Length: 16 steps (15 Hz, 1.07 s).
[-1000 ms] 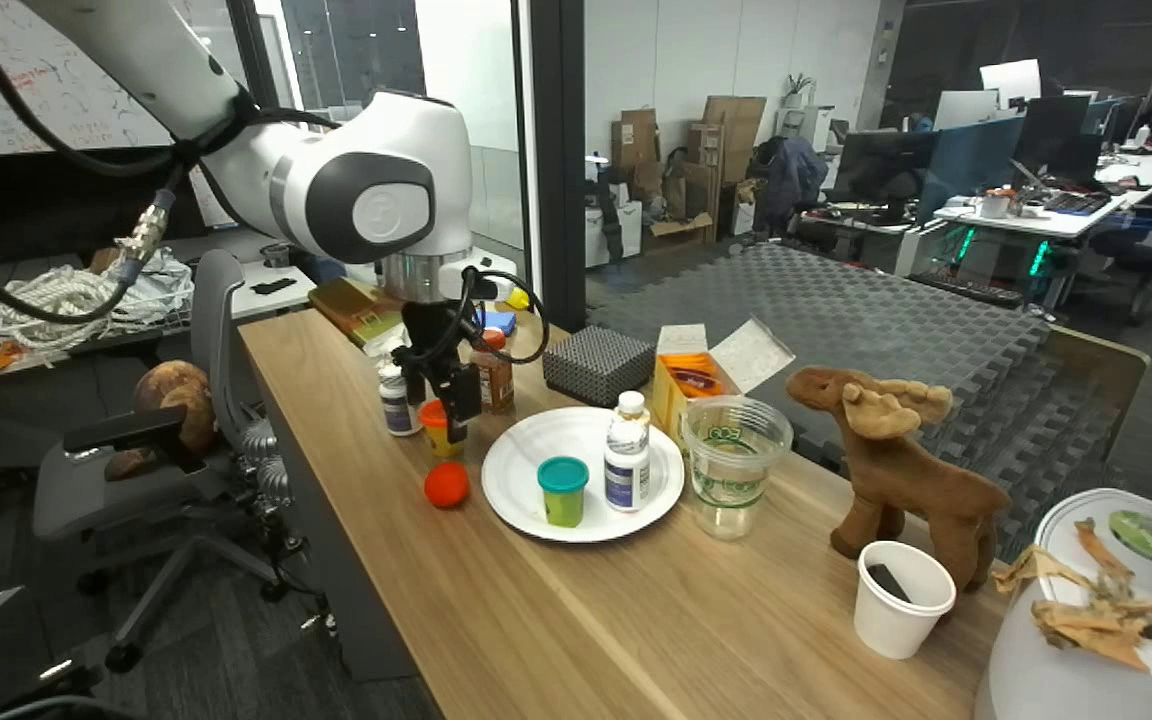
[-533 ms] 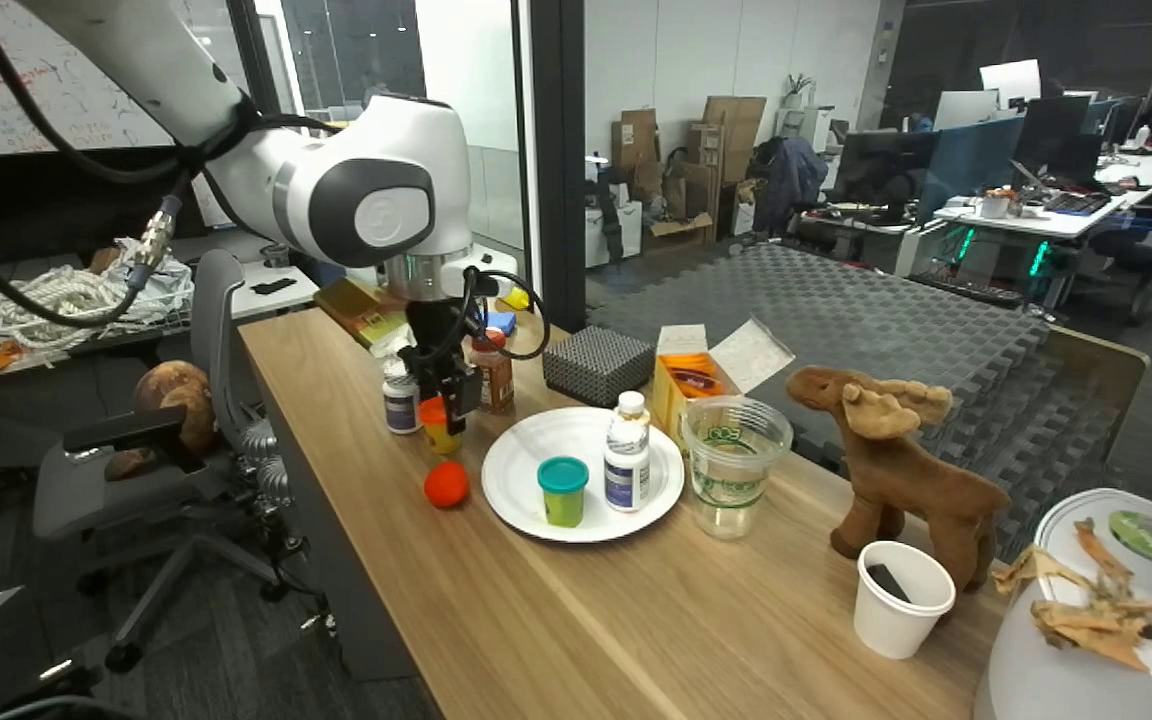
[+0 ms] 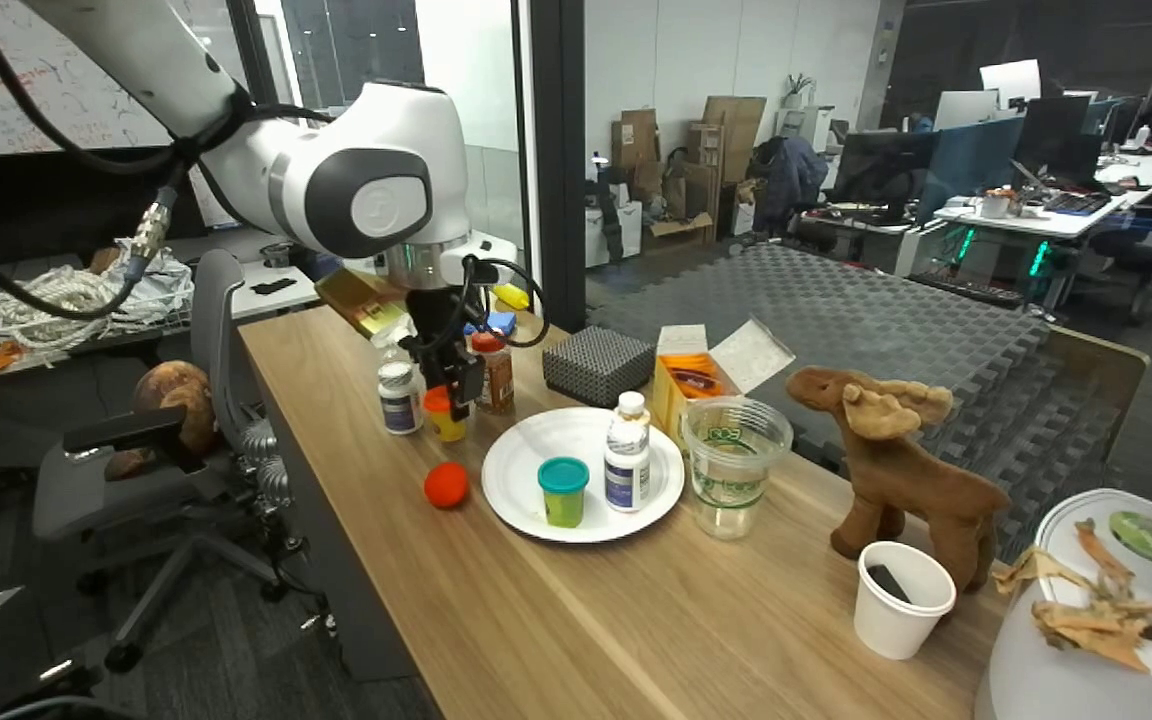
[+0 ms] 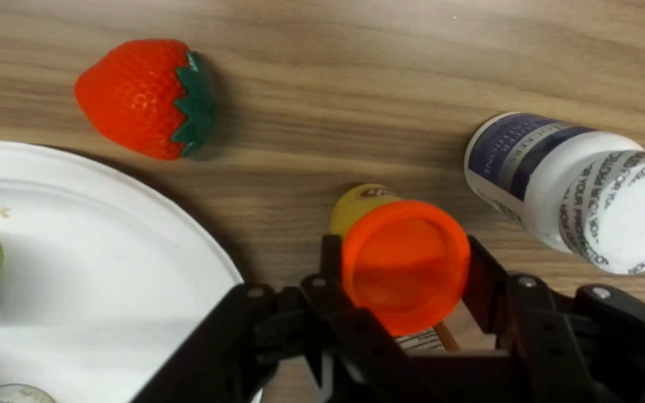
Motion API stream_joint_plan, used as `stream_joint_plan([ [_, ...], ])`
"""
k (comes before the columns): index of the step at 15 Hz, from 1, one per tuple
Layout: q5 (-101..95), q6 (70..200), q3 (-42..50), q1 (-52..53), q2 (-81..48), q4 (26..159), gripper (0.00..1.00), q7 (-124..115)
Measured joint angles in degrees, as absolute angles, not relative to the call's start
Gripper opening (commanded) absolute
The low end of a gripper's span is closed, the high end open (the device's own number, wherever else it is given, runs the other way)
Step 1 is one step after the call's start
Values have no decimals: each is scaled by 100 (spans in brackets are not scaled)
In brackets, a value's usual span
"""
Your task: Place the containers and orange toy on the white plate
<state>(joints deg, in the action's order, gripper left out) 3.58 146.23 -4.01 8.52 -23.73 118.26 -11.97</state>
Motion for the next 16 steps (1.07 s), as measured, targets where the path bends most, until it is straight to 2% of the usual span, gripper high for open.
stream_joint_plan([
  [7,-153,14508,61,842,-1986,11672,30,-1662],
  [16,-320,14006,442,434,-2337,11190,30,-1772],
])
